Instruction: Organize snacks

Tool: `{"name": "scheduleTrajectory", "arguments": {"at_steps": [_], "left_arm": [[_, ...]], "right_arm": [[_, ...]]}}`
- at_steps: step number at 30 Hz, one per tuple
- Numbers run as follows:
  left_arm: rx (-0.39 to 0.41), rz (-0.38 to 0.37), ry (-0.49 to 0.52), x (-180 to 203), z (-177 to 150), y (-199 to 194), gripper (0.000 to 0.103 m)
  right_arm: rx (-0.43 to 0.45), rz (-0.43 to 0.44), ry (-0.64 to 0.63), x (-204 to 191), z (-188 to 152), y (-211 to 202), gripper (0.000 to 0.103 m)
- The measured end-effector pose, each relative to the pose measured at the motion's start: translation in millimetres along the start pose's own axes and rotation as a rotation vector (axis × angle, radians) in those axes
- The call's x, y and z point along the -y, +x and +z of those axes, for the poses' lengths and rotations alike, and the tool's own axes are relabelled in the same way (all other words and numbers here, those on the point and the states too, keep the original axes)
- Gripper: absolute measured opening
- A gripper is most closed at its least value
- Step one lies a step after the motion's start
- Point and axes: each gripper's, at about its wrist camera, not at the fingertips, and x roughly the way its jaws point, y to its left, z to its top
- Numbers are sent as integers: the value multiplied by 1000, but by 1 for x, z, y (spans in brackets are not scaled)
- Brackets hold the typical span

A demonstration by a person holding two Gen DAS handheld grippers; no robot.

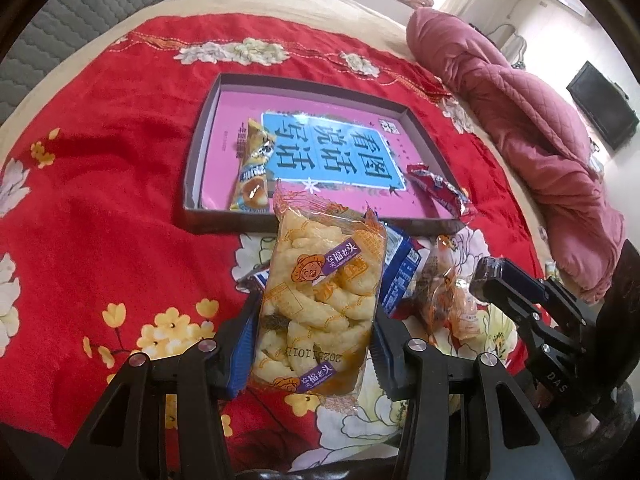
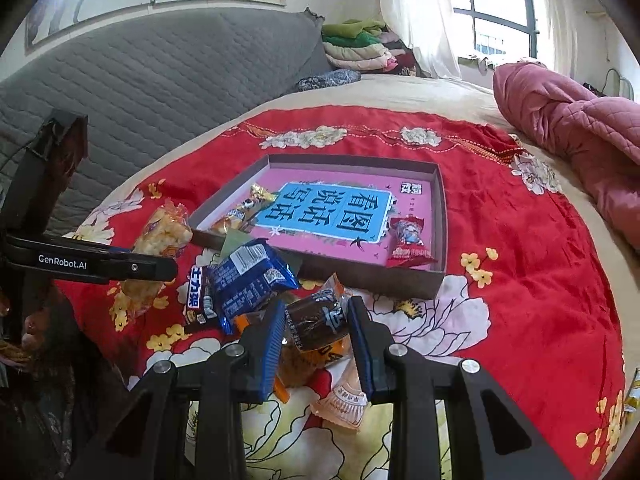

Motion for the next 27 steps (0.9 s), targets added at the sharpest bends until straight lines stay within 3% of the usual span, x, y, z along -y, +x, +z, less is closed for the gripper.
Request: {"name": "scheduleTrajectory", "arguments": {"at_steps": [16, 27], "left_arm": [[53, 22, -8, 0, 11, -8, 51], [107, 30, -24, 1, 36, -12, 51]], "right_arm": [[58, 4, 17, -5, 18, 0, 32], [119, 13, 33, -7, 42, 8, 32]]}}
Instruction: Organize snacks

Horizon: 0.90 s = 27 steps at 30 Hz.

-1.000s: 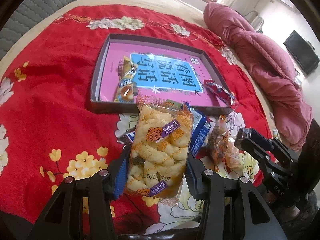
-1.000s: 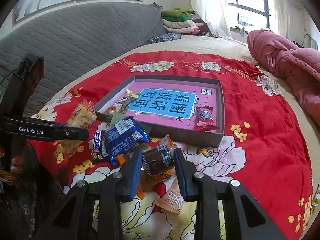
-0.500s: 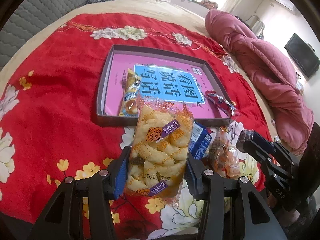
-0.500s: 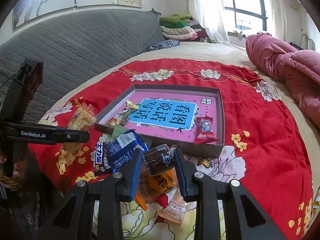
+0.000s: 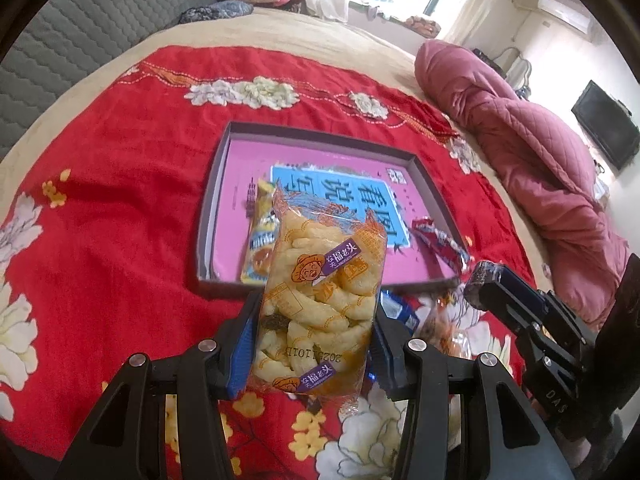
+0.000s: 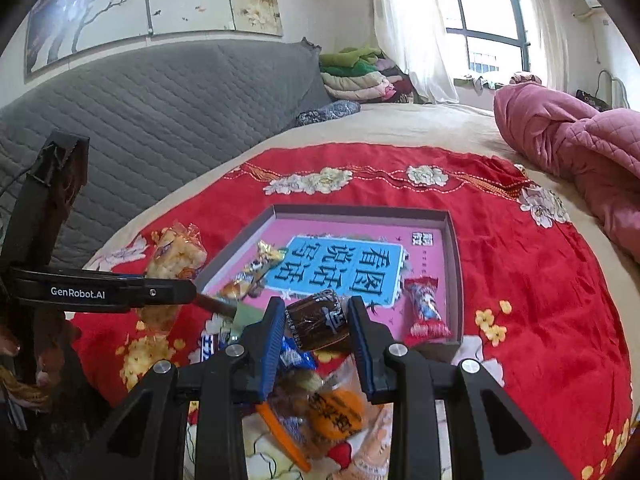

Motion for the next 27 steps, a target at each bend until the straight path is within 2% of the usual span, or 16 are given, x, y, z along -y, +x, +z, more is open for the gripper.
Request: {"name": "scheduleTrajectory", "arguments": {"at_steps": [12, 27], "left_arm": [[20, 5, -5, 5, 18, 9, 51], [6, 12, -14, 6, 34, 37, 51]], "right_arm": [[23, -21, 45, 15, 8, 8, 32], [-43, -123, 171, 63, -7, 18, 32]]}}
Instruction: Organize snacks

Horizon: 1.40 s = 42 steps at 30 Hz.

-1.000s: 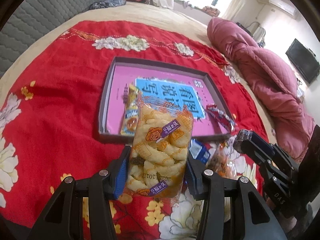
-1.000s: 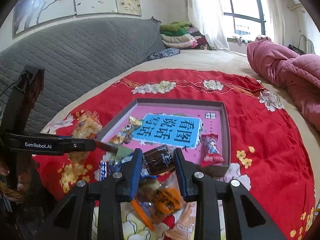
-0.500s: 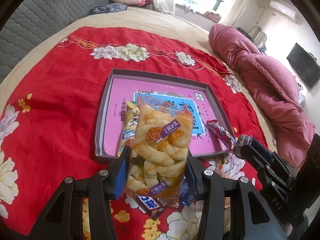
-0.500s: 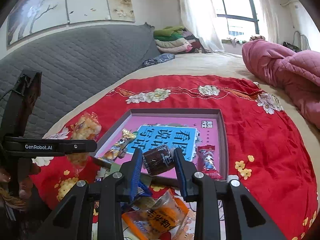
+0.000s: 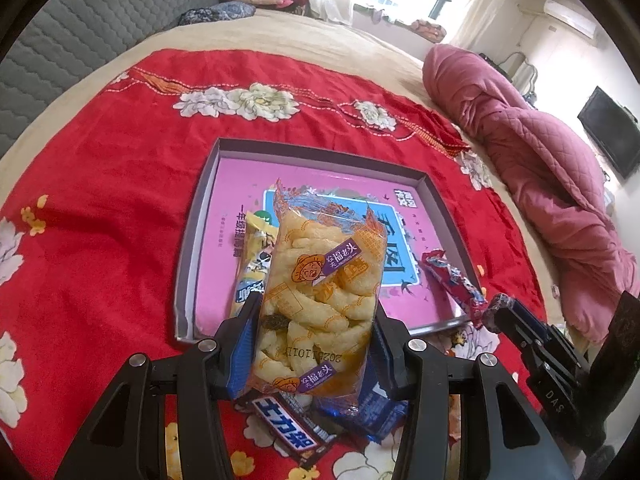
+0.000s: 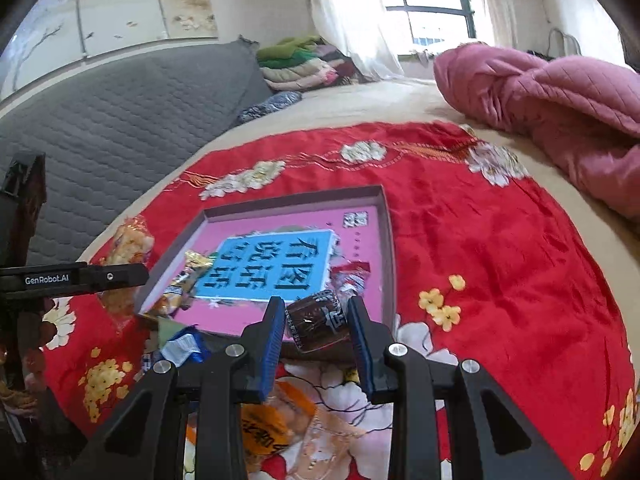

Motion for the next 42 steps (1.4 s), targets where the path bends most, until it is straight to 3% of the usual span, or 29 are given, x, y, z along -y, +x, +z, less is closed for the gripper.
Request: {"name": "scheduleTrajectory", "arguments": {"at_steps": [19, 42], "left_arm": [[-54, 2, 12, 4, 6, 38, 51], [-75, 50, 51, -5, 6, 64, 50]], "right_arm": [[-49, -35, -9, 3, 0, 36, 32], [-57, -33, 14, 8, 0, 48, 33]]}}
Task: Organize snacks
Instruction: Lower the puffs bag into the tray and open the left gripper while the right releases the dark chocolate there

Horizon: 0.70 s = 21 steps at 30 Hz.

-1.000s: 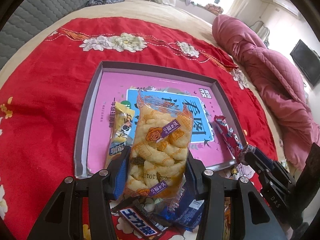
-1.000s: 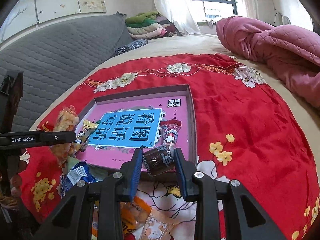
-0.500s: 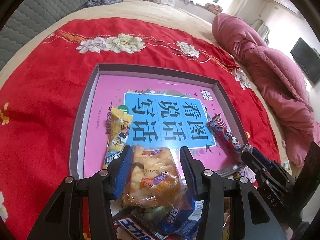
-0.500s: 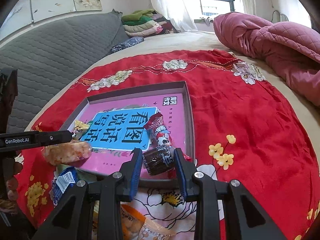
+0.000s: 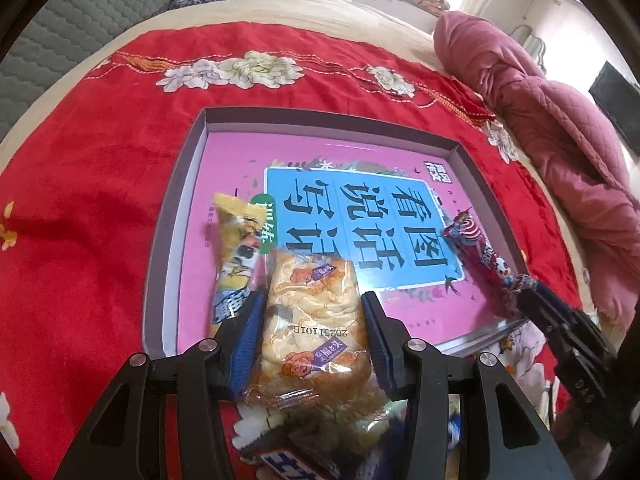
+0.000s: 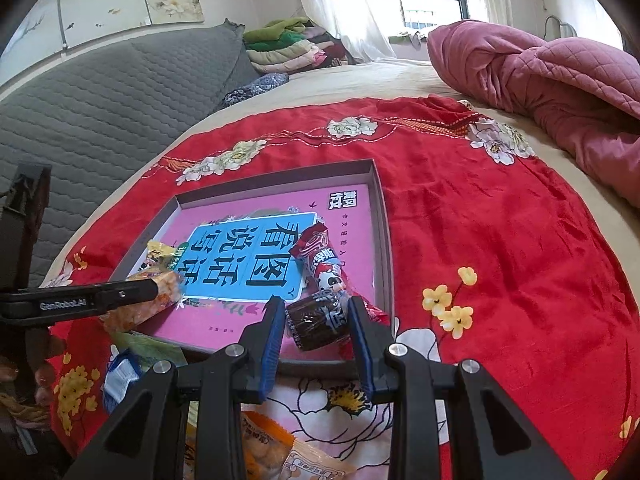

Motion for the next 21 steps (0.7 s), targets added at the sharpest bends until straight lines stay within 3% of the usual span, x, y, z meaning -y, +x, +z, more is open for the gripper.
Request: {"name": "scheduleTrajectory", "arguments": {"at_steps": [21], "left_arm": [[-17, -29, -32, -4, 14, 20, 48]], "right_arm": [[-11, -56, -26, -3, -7, 5, 33]]}}
